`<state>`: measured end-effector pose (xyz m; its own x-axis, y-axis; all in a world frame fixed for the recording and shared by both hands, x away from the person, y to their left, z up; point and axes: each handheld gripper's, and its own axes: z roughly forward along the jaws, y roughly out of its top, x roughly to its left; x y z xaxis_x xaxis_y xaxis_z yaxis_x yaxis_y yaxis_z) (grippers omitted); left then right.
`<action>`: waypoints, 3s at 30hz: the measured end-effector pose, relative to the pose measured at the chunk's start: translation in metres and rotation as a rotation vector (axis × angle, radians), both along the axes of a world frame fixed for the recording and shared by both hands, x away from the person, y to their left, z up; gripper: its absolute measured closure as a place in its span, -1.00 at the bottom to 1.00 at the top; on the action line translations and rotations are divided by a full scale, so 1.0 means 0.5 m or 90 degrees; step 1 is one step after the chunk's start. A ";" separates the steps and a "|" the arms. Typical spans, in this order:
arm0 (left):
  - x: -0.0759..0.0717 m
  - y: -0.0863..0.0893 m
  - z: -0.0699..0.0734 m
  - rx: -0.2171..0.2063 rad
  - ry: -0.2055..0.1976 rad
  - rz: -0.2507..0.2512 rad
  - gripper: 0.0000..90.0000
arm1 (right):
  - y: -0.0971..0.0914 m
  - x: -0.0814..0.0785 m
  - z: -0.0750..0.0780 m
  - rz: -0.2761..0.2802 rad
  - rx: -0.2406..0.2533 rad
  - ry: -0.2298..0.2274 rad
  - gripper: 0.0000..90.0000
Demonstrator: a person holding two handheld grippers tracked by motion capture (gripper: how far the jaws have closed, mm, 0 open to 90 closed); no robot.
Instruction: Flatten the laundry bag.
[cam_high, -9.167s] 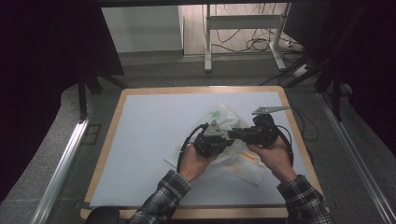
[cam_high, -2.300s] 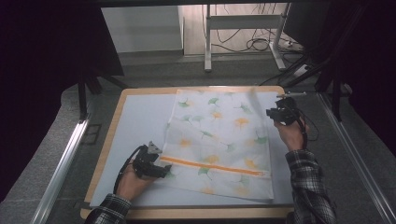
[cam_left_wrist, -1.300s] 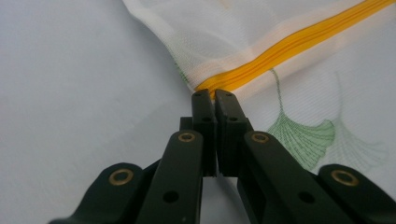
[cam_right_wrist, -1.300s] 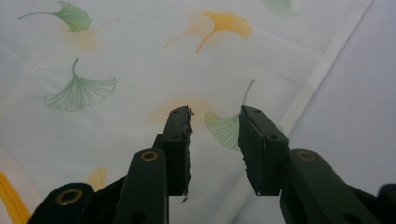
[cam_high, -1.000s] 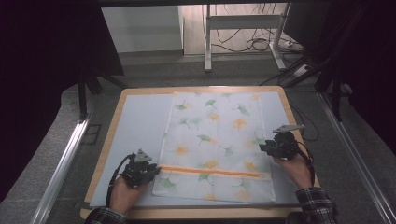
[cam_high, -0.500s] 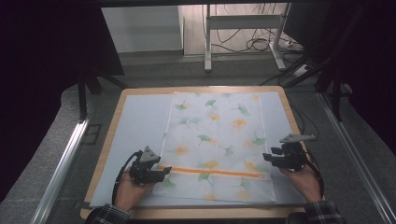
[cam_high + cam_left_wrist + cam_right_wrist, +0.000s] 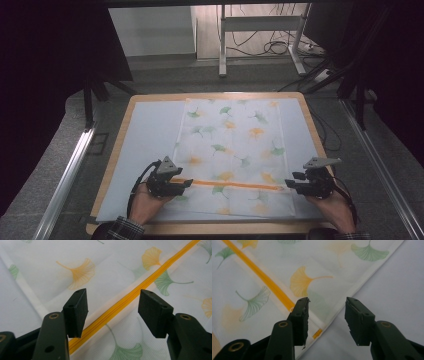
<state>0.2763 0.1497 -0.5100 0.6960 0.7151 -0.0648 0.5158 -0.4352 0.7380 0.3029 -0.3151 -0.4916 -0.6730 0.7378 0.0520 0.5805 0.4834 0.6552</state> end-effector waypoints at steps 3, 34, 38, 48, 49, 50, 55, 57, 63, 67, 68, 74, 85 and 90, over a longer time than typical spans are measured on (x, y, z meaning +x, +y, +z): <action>0.000 -0.008 0.001 -0.001 -0.004 -0.005 -0.04 | -0.002 -0.010 -0.006 0.014 -0.006 0.001 0.17; 0.026 -0.121 -0.009 -0.008 0.017 -0.075 -0.45 | 0.007 0.007 -0.052 0.201 -0.033 -0.007 -0.65; 0.031 -0.142 -0.009 -0.011 0.021 -0.094 -0.37 | 0.013 0.005 -0.058 0.226 -0.043 -0.012 -0.82; 0.048 -0.211 -0.001 -0.032 0.028 -0.138 0.07 | 0.019 0.000 -0.063 0.228 -0.055 -0.022 -0.87; 0.048 -0.211 -0.001 -0.032 0.028 -0.138 0.13 | 0.019 0.000 -0.063 0.227 -0.054 -0.022 -0.87; 0.049 -0.220 0.000 -0.033 0.030 -0.146 0.13 | 0.019 0.000 -0.063 0.227 -0.054 -0.022 -0.87; 0.054 -0.263 -0.008 -0.041 0.037 -0.171 0.31 | 0.018 -0.002 -0.064 0.220 -0.049 -0.023 -0.86; 0.059 -0.277 -0.013 -0.041 0.042 -0.180 0.42 | 0.018 -0.002 -0.064 0.218 -0.048 -0.024 -0.86; 0.071 -0.311 -0.022 -0.056 0.040 -0.205 0.52 | 0.016 -0.003 -0.065 0.214 -0.042 -0.027 -0.85; 0.077 -0.333 -0.023 -0.053 0.033 -0.215 0.54 | 0.016 -0.003 -0.066 0.213 -0.041 -0.028 -0.85; 0.079 -0.340 -0.022 -0.057 0.032 -0.218 0.54 | 0.016 -0.003 -0.066 0.213 -0.041 -0.029 -0.85; 0.081 -0.379 -0.019 -0.056 0.027 -0.231 0.52 | 0.015 -0.004 -0.066 0.212 -0.038 -0.030 -0.84; 0.079 -0.327 -0.020 -0.026 -0.002 -0.181 0.06 | 0.015 -0.003 -0.063 0.208 -0.042 -0.029 -0.79; 0.093 -0.192 -0.015 0.000 -0.011 -0.080 -0.09 | 0.011 0.001 -0.056 0.181 -0.035 -0.022 -0.63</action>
